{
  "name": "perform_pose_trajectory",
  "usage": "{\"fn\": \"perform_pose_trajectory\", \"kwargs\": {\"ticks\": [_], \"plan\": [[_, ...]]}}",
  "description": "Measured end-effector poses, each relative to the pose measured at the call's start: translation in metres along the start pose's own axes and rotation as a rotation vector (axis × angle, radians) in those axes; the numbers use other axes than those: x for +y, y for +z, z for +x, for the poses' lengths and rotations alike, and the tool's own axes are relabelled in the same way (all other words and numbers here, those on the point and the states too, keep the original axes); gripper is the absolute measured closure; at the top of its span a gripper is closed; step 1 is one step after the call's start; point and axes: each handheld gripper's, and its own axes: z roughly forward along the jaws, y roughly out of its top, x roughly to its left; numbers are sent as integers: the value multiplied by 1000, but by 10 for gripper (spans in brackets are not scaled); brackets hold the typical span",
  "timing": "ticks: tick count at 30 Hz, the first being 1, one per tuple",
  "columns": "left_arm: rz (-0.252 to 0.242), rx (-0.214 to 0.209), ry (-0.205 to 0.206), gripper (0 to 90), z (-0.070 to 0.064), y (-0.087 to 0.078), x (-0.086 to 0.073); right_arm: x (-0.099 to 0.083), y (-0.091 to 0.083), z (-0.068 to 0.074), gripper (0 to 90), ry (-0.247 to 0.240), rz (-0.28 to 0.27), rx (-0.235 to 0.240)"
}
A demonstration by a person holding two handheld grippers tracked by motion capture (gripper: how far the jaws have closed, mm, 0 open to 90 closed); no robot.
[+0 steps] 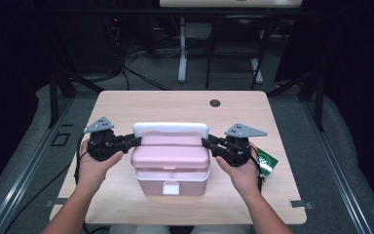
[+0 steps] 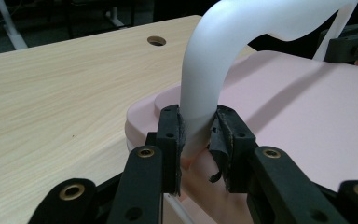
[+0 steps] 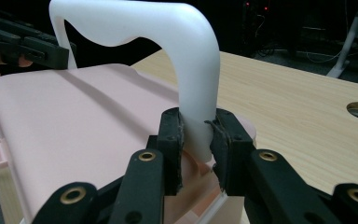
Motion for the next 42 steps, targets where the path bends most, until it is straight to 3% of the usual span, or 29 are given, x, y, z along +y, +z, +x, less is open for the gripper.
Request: {"fn": "perform_pose_trajectory", "kwargs": {"ticks": [9,13,20,31,42], "plan": [[-34,-9,17,662,0,-13,-4,-1,0,1,737,-6,9,0],[-47,6,15,668,5,-25,-11,0,0,1,737,-5,9,-1],[-25,12,-3,722,12,-33,-28,0,0,1,737,-4,5,-5],[0,-6,8,873,10,-31,-45,2,0,1,737,-2,10,-7],[35,-41,32,895,-4,-22,-51,3,0,1,737,6,12,-3]]}}
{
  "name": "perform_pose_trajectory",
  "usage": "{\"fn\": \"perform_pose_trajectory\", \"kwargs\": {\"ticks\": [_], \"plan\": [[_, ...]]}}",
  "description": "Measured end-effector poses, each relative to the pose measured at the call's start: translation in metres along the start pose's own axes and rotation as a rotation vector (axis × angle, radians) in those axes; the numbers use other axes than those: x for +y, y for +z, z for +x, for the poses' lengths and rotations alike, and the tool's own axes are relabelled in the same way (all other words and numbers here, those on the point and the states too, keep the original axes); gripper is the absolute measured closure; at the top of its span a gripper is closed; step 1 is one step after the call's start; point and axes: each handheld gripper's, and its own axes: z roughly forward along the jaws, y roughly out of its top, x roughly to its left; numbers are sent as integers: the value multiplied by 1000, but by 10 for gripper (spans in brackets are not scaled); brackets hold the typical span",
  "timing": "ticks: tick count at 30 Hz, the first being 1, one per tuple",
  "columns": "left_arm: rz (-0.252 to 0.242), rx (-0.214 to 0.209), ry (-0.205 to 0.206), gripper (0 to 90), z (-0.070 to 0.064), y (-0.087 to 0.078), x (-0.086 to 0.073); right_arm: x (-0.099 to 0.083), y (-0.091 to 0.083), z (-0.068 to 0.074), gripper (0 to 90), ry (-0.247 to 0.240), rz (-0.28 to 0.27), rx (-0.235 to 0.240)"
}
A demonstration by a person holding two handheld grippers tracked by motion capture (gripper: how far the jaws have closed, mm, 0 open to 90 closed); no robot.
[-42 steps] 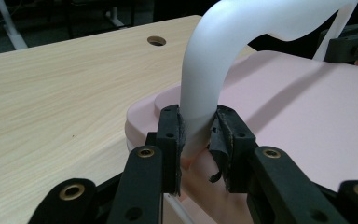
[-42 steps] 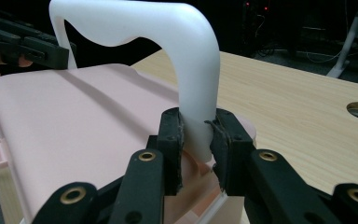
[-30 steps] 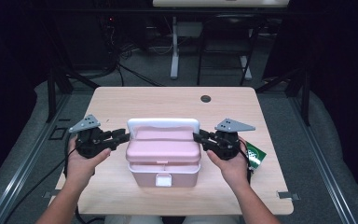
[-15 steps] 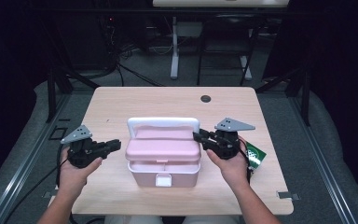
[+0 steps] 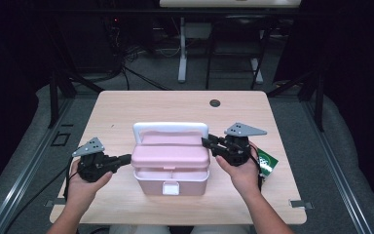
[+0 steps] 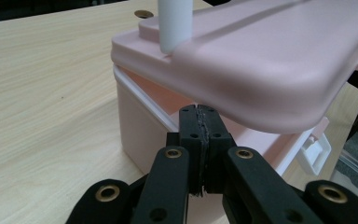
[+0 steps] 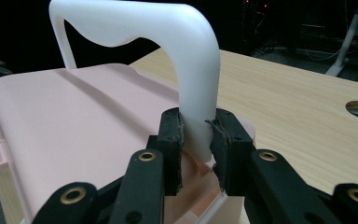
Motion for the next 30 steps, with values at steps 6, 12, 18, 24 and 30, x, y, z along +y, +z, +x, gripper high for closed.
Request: {"fn": "perform_pose_trajectory", "kwargs": {"ticks": [6,12,18,24,30], "plan": [[6,-6,-1,894,0,1,-1,0,0,0,737,-4,2,-1],[24,-24,14,894,-7,6,-2,1,0,-1,737,-1,0,-3],[36,-41,22,894,-14,13,1,1,0,-1,737,-1,0,-2],[52,-61,38,894,-20,21,4,1,0,-1,737,-2,-2,0],[53,-65,48,894,-22,22,6,0,0,-2,736,-2,-6,1]]}}
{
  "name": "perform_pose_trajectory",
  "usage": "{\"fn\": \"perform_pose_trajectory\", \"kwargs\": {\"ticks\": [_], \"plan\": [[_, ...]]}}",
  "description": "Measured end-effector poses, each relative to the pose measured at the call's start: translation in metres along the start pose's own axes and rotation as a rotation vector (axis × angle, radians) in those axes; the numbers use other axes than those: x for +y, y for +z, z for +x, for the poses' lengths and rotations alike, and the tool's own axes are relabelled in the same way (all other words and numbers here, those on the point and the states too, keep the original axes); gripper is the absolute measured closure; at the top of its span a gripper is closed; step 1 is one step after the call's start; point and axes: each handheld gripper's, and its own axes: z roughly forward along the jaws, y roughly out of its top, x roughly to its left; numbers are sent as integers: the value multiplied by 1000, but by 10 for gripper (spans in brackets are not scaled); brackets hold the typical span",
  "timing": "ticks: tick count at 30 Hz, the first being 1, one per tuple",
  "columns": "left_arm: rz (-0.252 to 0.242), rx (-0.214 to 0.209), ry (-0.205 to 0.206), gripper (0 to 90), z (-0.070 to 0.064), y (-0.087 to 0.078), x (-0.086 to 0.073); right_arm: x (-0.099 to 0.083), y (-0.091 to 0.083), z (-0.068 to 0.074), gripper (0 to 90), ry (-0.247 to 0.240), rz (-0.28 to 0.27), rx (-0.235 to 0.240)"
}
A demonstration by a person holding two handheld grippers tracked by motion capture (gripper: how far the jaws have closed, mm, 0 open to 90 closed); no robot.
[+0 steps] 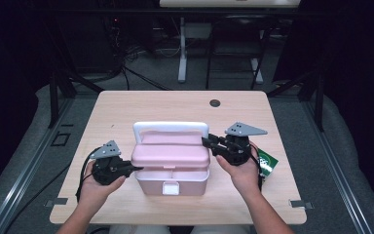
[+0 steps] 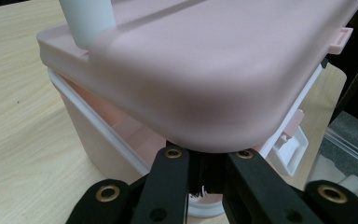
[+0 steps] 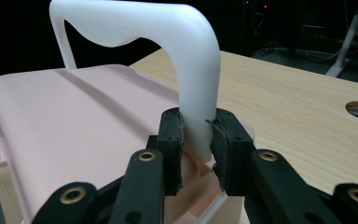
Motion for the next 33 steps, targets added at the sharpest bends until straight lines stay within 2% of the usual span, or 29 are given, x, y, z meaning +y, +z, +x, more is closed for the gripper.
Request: {"fn": "perform_pose_trajectory", "kwargs": {"ticks": [10,20,33], "plan": [[5,0,10,894,-2,-4,5,-2,-2,0,730,5,-8,-2],[-1,3,11,892,-1,-7,16,-4,-19,-5,730,14,-32,-21],[1,-7,-3,894,5,-11,34,-9,-33,-1,764,-10,-29,4]]}}
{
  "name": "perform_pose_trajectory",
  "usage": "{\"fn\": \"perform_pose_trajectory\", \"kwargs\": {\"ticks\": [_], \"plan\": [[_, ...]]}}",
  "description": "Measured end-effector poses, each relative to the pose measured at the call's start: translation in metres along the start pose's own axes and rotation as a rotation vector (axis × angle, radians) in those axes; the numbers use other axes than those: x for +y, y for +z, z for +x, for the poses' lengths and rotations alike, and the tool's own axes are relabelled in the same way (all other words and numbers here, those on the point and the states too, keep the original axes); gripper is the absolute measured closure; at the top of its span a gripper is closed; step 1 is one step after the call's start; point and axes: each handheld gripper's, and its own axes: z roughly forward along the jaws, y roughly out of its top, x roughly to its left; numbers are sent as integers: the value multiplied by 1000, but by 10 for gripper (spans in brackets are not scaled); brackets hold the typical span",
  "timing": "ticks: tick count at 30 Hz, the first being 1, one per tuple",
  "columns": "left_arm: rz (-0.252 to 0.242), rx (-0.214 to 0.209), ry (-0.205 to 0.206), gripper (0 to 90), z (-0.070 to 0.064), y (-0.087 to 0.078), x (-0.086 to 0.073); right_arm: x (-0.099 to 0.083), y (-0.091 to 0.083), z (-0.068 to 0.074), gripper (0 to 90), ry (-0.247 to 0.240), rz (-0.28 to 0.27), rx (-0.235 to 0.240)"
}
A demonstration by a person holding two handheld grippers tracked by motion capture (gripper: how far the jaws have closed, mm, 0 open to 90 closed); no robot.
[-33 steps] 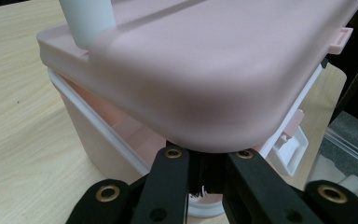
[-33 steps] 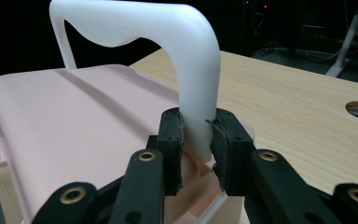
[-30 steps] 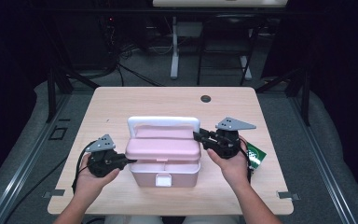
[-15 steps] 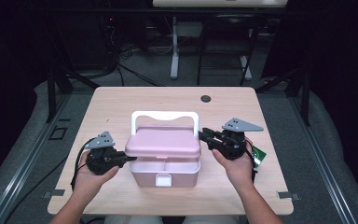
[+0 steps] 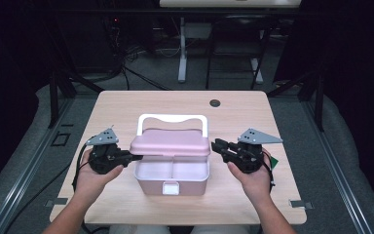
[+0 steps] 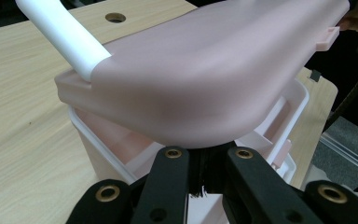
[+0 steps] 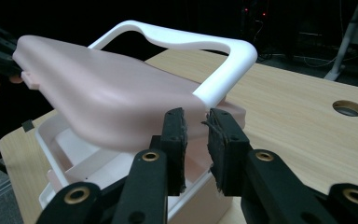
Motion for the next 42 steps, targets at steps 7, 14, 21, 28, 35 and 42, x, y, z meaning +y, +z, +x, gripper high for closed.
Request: {"fn": "perform_pose_trajectory", "kwargs": {"ticks": [7,14,21,28,35,42], "plan": [[5,-4,-9,895,3,-1,7,-5,-4,3,787,-10,9,0],[36,4,-6,895,4,-2,16,-11,-8,5,817,-13,27,3],[55,12,-2,895,6,-3,25,-25,-5,7,851,0,62,15],[79,27,11,895,8,-3,35,-33,2,12,884,-11,90,33],[92,23,-1,895,12,-2,46,-39,15,22,892,-38,141,60],[115,33,7,895,15,-2,54,-41,25,27,886,-50,179,86]]}}
